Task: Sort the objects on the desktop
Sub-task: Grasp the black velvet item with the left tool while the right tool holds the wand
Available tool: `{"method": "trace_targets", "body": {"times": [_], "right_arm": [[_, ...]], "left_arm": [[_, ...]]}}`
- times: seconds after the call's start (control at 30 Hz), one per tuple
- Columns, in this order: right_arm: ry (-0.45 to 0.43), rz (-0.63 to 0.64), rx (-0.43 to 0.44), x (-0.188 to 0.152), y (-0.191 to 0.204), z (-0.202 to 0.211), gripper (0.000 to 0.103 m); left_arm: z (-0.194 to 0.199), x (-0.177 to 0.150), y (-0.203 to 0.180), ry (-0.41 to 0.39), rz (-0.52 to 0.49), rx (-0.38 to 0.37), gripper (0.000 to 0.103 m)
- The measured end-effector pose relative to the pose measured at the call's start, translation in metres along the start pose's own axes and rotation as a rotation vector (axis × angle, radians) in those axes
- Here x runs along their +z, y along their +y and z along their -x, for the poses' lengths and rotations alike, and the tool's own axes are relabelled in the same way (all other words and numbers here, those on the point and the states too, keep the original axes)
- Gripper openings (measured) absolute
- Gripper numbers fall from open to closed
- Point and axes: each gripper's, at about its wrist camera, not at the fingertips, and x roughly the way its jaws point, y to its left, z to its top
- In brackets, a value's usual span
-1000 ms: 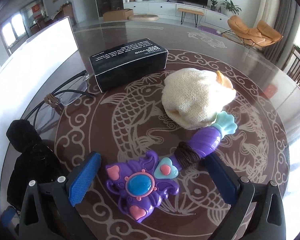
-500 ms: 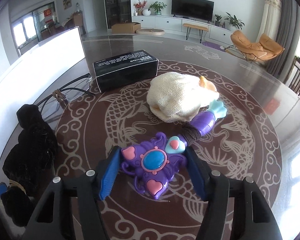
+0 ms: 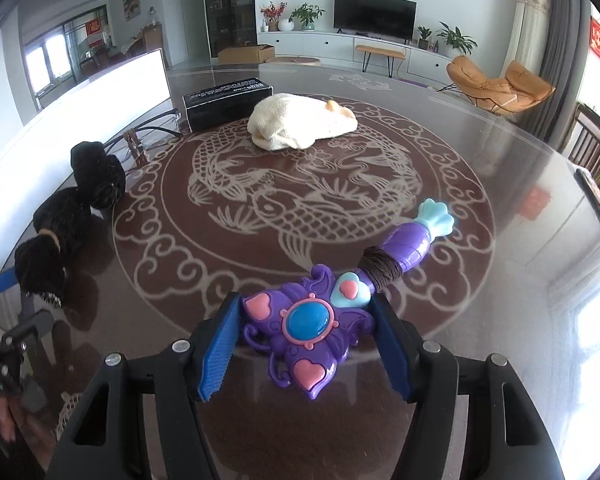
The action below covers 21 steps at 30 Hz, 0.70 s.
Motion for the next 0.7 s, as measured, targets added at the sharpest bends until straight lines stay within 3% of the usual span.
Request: {"method": "trace_targets", "body": {"times": [0.17, 0.4, 0.7], "right_arm": [[0.0, -0.007, -0.007, -0.012, -0.005, 0.011, 0.065], [0.009, -0.015, -0.008, -0.014, -0.006, 0.01, 0.078], [0.016, -0.005, 0.0, -0.014, -0.003, 0.01, 0.084]], "left_arm": [[0.0, 0.0, 0.0, 0.0, 0.0, 0.0, 0.103], [0.0, 0.0, 0.0, 0.0, 0.0, 0.0, 0.103], [-0.001, 0.0, 0.0, -0.001, 0.0, 0.0, 0.103]]}}
